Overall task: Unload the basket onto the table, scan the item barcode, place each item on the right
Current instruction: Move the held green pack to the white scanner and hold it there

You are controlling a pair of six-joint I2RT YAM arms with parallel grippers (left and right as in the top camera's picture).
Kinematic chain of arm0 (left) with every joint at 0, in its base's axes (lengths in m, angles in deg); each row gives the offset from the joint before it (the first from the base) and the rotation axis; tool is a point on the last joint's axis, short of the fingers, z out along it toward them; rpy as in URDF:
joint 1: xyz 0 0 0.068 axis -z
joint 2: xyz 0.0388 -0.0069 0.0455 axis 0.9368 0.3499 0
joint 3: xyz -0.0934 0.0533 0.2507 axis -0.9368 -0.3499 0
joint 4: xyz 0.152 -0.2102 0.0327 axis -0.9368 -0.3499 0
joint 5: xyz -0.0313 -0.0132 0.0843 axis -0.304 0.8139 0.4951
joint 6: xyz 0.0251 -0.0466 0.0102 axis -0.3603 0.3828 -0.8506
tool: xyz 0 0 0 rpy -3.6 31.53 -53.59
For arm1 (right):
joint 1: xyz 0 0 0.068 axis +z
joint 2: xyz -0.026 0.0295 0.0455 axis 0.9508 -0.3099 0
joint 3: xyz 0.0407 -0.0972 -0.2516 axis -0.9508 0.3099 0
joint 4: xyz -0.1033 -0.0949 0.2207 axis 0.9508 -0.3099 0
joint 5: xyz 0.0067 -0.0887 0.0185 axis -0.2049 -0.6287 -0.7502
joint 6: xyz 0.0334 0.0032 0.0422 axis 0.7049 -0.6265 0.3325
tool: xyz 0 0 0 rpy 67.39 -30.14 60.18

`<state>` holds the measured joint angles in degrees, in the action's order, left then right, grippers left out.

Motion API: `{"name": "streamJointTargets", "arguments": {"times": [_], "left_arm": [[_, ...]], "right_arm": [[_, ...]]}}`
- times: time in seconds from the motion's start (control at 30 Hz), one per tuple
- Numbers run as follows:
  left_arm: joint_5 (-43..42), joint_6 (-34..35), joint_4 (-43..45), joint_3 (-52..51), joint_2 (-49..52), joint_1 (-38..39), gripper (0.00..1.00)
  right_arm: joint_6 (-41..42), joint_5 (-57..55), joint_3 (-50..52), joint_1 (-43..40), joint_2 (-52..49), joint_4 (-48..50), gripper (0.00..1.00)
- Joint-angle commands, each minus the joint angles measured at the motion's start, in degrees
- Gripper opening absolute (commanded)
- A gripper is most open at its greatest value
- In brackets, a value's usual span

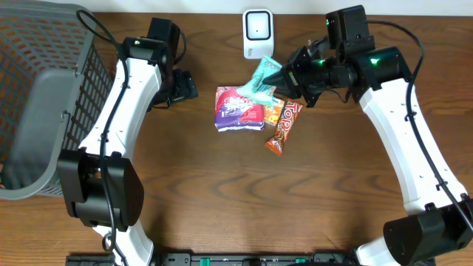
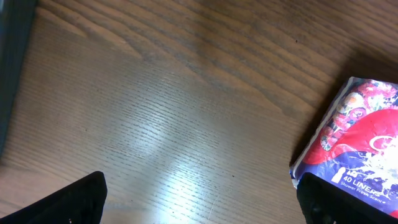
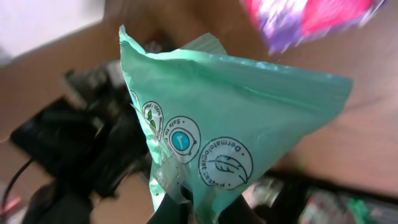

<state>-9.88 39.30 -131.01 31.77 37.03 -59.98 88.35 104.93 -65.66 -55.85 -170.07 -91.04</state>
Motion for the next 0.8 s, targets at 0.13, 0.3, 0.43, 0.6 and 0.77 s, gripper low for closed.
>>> {"name": "streamJointTargets", "arguments": {"times": [0.13, 0.3, 0.43, 0.6, 0.77], "left_arm": [[0.76, -0.33, -0.31, -0.15, -0.66, -0.26, 0.98], [0.76, -0.33, -0.31, -0.15, -0.66, -0.26, 0.98], [0.76, -0.33, -0.31, -0.15, -0.66, -0.26, 0.98], [0.76, -0.33, -0.31, -0.15, -0.66, -0.26, 0.98], [0.74, -0.33, -0.31, -0.15, -0.66, -0.26, 0.98]], "right_arm": [[3.21, 7.89, 0.09, -0.52, -0.22, 0.02, 0.01], [2.38, 4.22, 0.09, -0.52, -0.22, -0.02, 0.01], [2.43, 3.43, 0.09, -0.52, -0.22, -0.02, 0.01], [4.50, 3.58, 0.09, -0.52, -0.22, -1.40, 0.01], [7.39, 7.28, 0.09, -0.52, -0.22, -1.70, 0.01]]}}
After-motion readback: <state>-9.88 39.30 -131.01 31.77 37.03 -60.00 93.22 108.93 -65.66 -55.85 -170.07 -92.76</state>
